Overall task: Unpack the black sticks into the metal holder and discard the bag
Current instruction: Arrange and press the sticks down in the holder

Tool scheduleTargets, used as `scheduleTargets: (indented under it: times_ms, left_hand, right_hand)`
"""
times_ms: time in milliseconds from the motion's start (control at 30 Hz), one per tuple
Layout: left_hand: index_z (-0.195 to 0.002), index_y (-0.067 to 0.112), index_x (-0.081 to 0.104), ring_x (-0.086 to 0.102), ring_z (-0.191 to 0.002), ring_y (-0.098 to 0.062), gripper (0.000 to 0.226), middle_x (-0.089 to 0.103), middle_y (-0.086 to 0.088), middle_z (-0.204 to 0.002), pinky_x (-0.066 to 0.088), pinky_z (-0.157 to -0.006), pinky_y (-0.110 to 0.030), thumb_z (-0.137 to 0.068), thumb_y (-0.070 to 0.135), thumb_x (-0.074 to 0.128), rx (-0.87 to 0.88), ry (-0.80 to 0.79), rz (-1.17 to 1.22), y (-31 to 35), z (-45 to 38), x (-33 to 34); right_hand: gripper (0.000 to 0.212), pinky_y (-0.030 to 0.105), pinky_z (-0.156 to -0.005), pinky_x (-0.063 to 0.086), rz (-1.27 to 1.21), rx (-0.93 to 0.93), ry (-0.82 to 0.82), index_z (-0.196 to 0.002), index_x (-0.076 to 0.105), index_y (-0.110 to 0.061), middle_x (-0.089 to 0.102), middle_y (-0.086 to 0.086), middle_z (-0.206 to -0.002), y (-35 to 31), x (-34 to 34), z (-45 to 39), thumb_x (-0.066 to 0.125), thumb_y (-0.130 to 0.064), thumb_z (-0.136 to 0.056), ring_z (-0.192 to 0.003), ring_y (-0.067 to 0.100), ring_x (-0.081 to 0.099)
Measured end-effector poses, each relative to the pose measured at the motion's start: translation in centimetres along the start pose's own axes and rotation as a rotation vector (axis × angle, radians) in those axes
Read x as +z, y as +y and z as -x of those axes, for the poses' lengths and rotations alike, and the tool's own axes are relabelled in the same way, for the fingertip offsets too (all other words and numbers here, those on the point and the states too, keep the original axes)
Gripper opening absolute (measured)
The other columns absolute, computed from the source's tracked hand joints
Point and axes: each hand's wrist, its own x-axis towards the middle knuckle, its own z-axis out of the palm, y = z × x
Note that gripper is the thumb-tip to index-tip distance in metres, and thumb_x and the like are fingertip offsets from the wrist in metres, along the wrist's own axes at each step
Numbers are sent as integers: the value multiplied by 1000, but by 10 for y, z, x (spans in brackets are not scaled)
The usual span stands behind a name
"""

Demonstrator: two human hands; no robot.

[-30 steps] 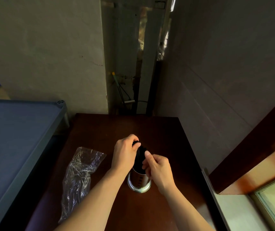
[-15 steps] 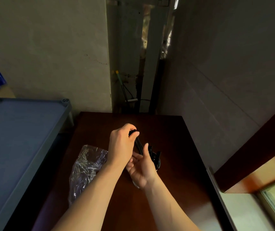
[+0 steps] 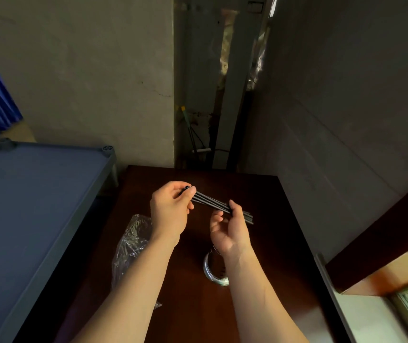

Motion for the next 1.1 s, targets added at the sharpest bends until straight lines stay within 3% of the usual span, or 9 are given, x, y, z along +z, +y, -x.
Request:
scheduleTargets:
  times_ms: [100,300,433,533,700,867,967,1100]
  left_hand:
    - [-93,17,73,64,-54,-6,8,73,4,-64,52,-51,-20,-93,10,72,-118,-7,148,-10,1,6]
    - [-95,10,71,68,-67,-14,10,70,-8,-87,57,-62,-26,-95,1,67,-345,-48,335,-30,11,24]
    - [-98,3,70,66,-77,-22,12,67,-16,-97,58,-71,-29,-94,-7,65,-493,-52,454,-43,21,37]
    - [-111,-8,66,65,-79,-26,17,65,-22,-101,57,-76,-33,-94,-9,62,-564,-69,494,-51,30,46]
    - [-120,-10,63,70,-88,-32,23,68,-28,-110,60,-83,-37,-97,-4,61,-626,-118,442,-66,39,58]
    - [-115,2,71,67,-82,-19,19,72,-7,-98,59,-72,-30,-103,6,56,-560,-123,157,-81,42,67]
    - [-111,9,71,67,-82,-15,20,71,-2,-95,57,-69,-29,-103,5,54,-539,-95,75,-91,45,62]
    - [-105,18,72,70,-87,-15,22,72,1,-99,55,-68,-27,-102,4,55,-489,-57,1,-98,49,53]
  right_hand:
    - [18,20,-43,45,197,-138,24,-104,59,-6,62,13,-92,-16,2,3,70,-10,-91,-51,15,56]
    - [16,24,-48,48,555,-452,1,-104,59,1,73,21,-89,-43,3,9,65,-6,-91,-54,17,58]
    - [7,27,-50,49,846,-620,-16,-91,66,-1,76,18,-84,-57,1,17,64,-8,-91,-53,18,59]
    - [10,29,-54,53,1012,-692,-32,-92,69,0,77,17,-85,-64,-4,23,64,-8,-90,-56,18,62]
    - [10,33,-59,60,1251,-809,-34,-82,71,-9,75,12,-81,-70,-11,27,66,-10,-90,-57,16,67]
    - [10,39,-59,62,1522,-886,-31,-81,70,-9,73,14,-78,-78,-13,22,65,-13,-88,-59,19,69]
    - [17,43,-60,61,1689,-847,-34,-84,69,-6,72,13,-77,-76,-18,15,65,-21,-91,-63,23,70]
    - [14,35,-59,59,1854,-764,-60,-87,70,-9,71,10,-82,-73,-30,6,67,-23,-90,-69,20,70]
